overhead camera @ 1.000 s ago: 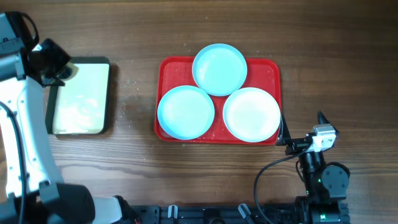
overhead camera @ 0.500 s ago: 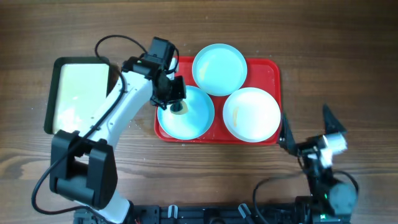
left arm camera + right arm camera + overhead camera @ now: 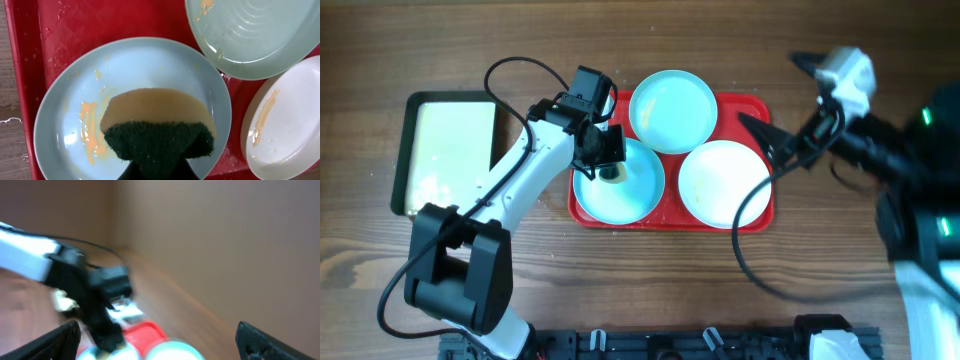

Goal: Clean dirty plates on tray and stack at the side
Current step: 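Grasp the left plate's rim with the right gripper to hold it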

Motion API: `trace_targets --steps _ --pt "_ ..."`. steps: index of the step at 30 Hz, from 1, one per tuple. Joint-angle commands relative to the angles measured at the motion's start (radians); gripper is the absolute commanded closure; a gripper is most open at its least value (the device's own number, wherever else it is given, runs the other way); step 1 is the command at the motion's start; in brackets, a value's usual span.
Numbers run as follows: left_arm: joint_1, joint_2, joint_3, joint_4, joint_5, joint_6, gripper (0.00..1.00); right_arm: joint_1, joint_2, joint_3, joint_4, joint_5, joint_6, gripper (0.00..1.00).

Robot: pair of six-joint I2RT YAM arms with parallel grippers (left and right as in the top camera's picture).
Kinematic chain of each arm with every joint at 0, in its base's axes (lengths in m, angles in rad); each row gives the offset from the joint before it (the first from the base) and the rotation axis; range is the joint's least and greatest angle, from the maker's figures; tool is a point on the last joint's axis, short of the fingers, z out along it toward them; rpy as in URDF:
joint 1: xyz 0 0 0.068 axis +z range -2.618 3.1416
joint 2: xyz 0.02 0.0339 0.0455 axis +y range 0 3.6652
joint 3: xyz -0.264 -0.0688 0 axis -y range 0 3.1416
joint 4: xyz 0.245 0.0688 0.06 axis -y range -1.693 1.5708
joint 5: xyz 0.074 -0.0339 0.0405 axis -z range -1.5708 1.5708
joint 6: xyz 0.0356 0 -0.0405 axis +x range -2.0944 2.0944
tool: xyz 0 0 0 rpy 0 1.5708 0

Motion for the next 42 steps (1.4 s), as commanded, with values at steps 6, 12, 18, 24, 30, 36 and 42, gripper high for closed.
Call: trace_targets --steps 6,12,18,24,30,36,42 --pt "-0.001 0.005 -0.002 0.007 -0.003 0.004 0.96 0.034 0.417 0.028 0.134 0.117 0.498 0.0" --pt "-0.001 0.005 -0.002 0.018 -0.055 0.004 0.96 0.234 0.572 0.028 -0.227 0.709 0.435 0.5" --pt "-0.001 0.005 -0.002 0.018 -0.055 0.003 0.96 0.361 0.728 0.028 -0.164 0.656 0.449 0.55" --pt "-0.001 0.005 -0.002 0.019 -0.055 0.003 0.96 0.465 0.811 0.027 -0.081 0.657 0.414 0.67" --pt "-0.001 0.005 -0.002 0.019 -0.055 0.004 0.96 0.467 0.898 0.018 -0.114 0.604 0.416 0.68" --pt "-0.001 0.005 -0.002 0.015 -0.054 -0.023 0.96 0.467 0.911 0.018 -0.154 0.62 0.407 0.75" --pt "-0.001 0.032 -0.002 0.014 -0.055 -0.045 0.96 0.467 0.911 0.011 -0.177 0.619 0.417 0.84"
